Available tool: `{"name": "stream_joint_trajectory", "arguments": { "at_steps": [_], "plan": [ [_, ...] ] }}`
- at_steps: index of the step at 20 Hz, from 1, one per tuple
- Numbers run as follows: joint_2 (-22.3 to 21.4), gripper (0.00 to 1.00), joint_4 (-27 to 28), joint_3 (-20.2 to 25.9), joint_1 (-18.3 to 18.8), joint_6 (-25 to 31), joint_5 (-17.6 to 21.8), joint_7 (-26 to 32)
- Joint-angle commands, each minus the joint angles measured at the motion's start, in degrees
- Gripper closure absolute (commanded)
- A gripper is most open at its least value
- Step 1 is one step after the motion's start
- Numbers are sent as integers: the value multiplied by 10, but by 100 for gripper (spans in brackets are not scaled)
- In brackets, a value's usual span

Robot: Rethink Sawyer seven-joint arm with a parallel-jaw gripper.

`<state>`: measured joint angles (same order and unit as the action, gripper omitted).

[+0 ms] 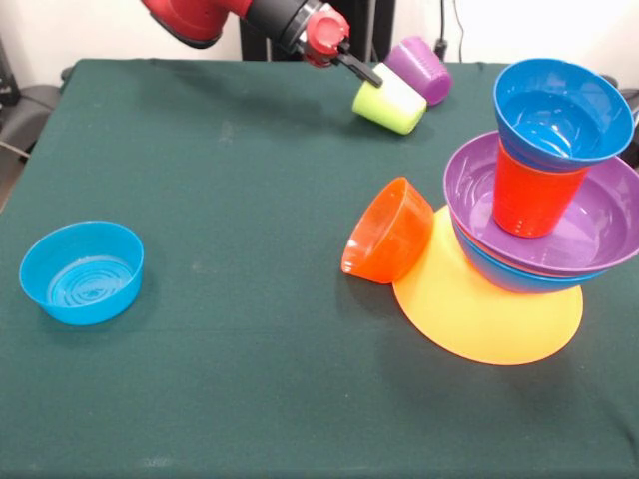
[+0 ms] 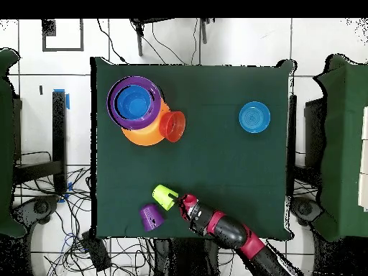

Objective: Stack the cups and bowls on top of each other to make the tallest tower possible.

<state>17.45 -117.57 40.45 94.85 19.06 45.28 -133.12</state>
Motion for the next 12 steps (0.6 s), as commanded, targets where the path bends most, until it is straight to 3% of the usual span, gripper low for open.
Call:
{"name": "stream_joint_trajectory", "arguments": {
  "at_steps": [1, 4, 8, 12],
  "plan": [
    [34, 100, 90, 3, -14, 23, 58, 179],
    [15, 100, 85, 5, -30, 25, 55, 154],
    [-50, 100, 45, 18, -58, -3, 52, 85],
    [-186, 100, -32, 48, -106, -57, 36, -9]
  ]
}}
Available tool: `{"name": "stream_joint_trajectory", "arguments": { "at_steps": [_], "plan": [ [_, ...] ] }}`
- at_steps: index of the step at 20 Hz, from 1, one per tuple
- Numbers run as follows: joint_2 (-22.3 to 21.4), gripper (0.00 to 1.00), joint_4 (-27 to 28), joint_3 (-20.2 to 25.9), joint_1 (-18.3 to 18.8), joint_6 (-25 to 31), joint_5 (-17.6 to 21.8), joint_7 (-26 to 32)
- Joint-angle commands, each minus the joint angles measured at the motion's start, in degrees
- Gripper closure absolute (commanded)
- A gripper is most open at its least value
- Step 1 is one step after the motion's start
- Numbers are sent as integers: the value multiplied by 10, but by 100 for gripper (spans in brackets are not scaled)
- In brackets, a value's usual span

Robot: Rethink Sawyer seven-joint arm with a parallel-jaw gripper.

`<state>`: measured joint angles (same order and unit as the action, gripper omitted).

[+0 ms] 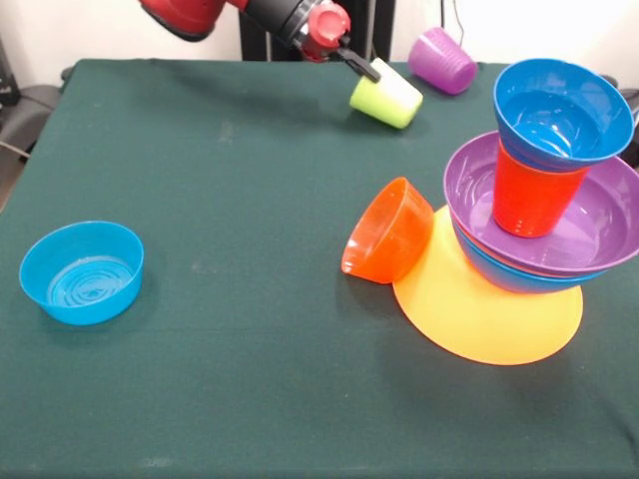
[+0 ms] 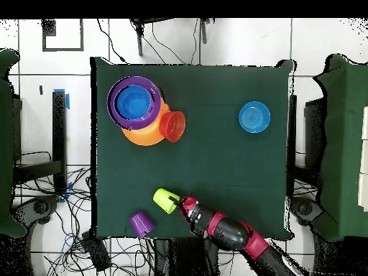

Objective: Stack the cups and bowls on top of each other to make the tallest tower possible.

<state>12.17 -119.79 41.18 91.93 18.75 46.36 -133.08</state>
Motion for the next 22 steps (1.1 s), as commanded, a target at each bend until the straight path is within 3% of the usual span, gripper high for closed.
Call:
{"name": "stream_joint_trajectory", "arguments": {
  "at_steps": [1, 6, 10, 19, 22],
  "plan": [
    [-164, 100, -27, 52, -84, -65, 14, -25],
    [-259, 100, -62, 70, -116, -114, -19, -59],
    [-354, 100, -89, 93, -141, -134, -67, -80],
    [-613, 100, -135, 181, -186, -95, -255, -105],
    [-675, 100, -132, 209, -192, -68, -310, -98]
  ]
}}
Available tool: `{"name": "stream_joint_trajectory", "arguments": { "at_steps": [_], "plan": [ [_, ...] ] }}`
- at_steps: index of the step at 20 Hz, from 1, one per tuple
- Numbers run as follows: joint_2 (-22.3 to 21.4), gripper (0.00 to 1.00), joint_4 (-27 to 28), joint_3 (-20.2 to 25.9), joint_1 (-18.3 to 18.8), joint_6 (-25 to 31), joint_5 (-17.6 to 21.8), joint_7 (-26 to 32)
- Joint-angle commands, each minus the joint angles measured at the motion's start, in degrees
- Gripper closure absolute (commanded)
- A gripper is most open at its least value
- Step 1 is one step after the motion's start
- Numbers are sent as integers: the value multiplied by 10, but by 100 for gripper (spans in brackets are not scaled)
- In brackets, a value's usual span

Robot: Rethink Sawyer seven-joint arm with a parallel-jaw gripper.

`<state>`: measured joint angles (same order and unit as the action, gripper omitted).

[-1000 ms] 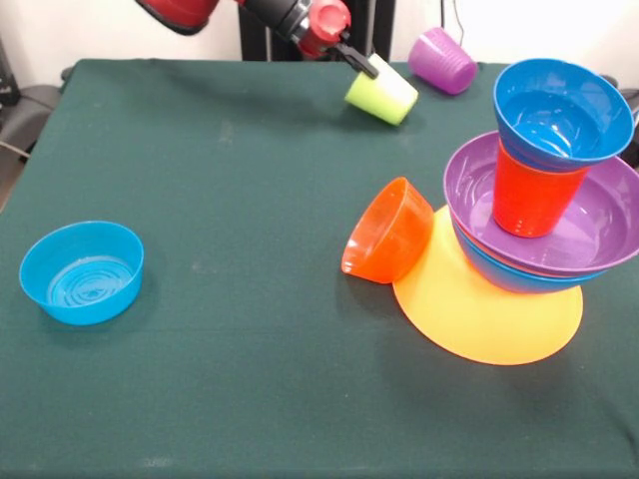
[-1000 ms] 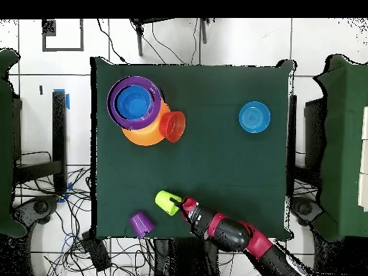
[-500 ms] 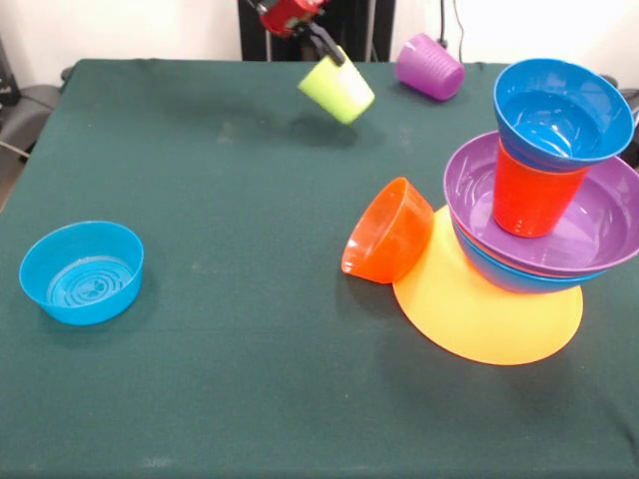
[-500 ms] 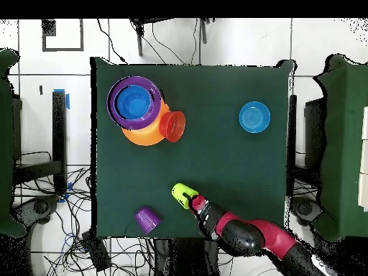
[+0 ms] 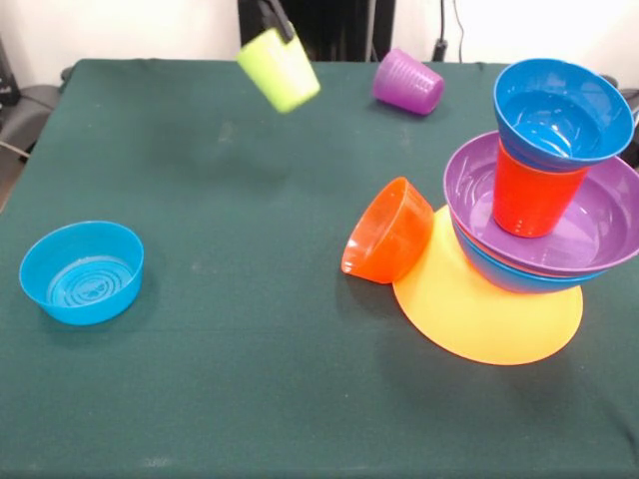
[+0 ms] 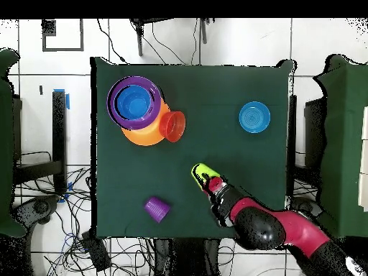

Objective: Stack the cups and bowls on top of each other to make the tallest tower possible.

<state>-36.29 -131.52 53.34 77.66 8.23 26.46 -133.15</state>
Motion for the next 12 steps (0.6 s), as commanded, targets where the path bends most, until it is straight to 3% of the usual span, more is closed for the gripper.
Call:
{"name": "stream_joint_trajectory", "arguments": {
  "at_steps": [1, 5, 12],
  "plan": [
    [-213, 100, -9, 98, -52, 53, -132, -92],
    [-280, 100, 22, 116, -67, 105, -192, -59],
    [-306, 100, 90, 59, -128, 182, -238, -22]
  ]
}}
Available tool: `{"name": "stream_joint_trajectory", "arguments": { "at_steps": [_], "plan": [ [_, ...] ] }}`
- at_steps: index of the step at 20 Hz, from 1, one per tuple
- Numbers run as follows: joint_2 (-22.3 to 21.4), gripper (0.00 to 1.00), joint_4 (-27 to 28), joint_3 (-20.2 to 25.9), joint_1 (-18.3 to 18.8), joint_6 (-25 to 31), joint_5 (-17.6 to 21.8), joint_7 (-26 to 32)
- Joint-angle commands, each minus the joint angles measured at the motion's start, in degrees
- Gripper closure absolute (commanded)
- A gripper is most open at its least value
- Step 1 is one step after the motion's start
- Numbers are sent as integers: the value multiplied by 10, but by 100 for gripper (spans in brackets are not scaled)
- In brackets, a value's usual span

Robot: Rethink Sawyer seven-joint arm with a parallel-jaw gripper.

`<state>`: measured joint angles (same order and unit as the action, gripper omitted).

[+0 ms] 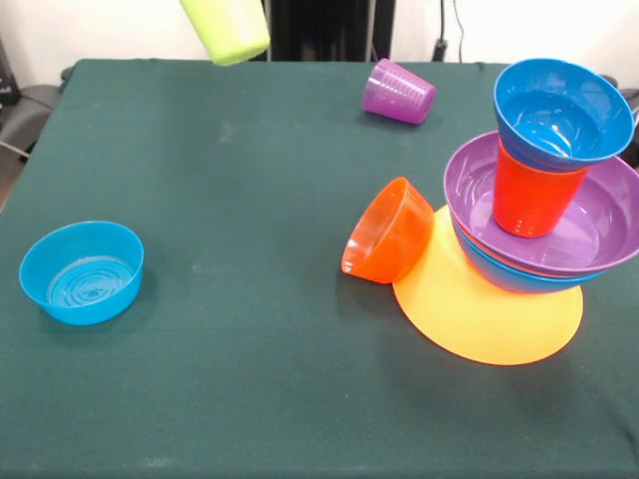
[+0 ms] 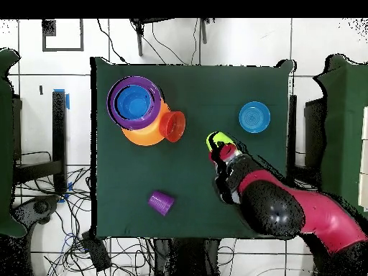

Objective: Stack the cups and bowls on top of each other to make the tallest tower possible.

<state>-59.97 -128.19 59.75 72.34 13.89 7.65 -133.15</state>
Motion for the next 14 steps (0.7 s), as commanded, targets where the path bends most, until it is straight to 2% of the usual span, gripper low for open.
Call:
{"name": "stream_joint_trajectory", "arguments": {
  "at_steps": [1, 4, 9, 14],
  "plan": [
    [-72, 100, 76, -21, -90, 140, -49, -20],
    [-79, 100, 120, -50, -124, 182, -51, -25],
    [-82, 100, 206, -110, -191, 249, -24, -55],
    [-66, 100, 281, -162, -253, 295, 3, -83]
  ]
}}
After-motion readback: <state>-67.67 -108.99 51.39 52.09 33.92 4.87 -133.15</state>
